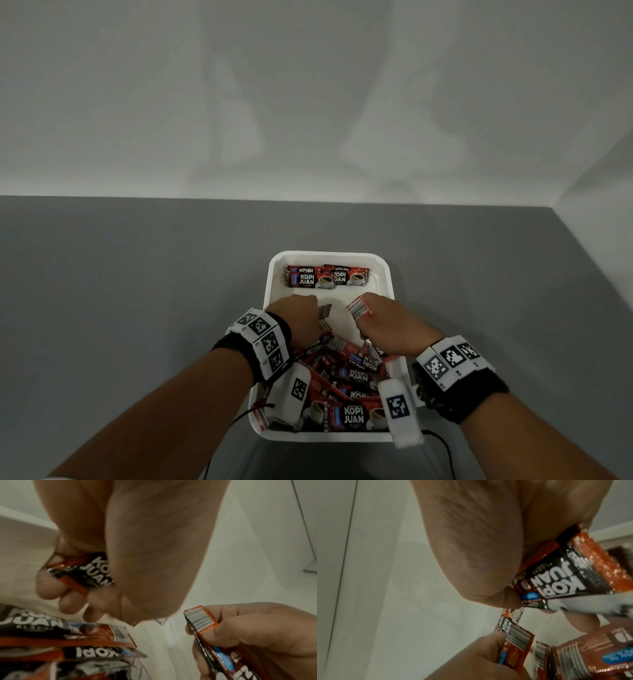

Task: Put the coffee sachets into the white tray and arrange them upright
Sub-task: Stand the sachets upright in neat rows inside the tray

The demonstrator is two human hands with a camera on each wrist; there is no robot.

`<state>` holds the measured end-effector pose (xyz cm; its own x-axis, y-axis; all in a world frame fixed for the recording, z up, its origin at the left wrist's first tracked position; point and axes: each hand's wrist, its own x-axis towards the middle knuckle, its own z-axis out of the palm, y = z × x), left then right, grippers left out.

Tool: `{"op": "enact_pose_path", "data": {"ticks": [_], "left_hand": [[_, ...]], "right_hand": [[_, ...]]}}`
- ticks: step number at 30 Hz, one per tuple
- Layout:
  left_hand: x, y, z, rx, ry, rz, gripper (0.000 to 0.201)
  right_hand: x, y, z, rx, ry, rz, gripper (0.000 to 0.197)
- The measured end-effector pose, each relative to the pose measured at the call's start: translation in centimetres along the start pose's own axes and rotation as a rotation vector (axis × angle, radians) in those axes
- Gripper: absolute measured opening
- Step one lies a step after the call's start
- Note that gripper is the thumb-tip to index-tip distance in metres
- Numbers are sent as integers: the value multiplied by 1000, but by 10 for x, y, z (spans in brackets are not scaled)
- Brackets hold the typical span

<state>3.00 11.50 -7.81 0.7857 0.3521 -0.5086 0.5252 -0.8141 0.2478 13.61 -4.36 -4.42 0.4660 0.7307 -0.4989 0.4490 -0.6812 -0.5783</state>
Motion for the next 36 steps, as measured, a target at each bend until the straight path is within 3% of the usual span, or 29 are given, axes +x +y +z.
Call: {"op": "enact_pose_path", "data": {"ticks": [5,8,18,26,29,31,34,36], "left_hand": [[1,3,-1,24,-71,34,42],[2,2,0,77,-46,39,45],[3,-6,8,45,17,50,19],[-3,-8,-2,-103,50,61,17],[-8,-8,-12,-262,51,42,2],[-12,-8,-19,-424,88,62,14],[-25,1,-27,-971,117,68,28],[-35,14,-29,-1406,60,60,32]], "right_hand": [[0,3,5,96,8,23,15],[-1,4,8,93,16,20,14],[-2,5,11,106,54,12,11],[-3,6,12,208,148,7,20],[-4,7,13,368,185,-46,14],[-6,4,12,581,204,-76,20],[-7,-6,10,844,186,-157,25],[-8,-15,10,957,171,-200,27]]}}
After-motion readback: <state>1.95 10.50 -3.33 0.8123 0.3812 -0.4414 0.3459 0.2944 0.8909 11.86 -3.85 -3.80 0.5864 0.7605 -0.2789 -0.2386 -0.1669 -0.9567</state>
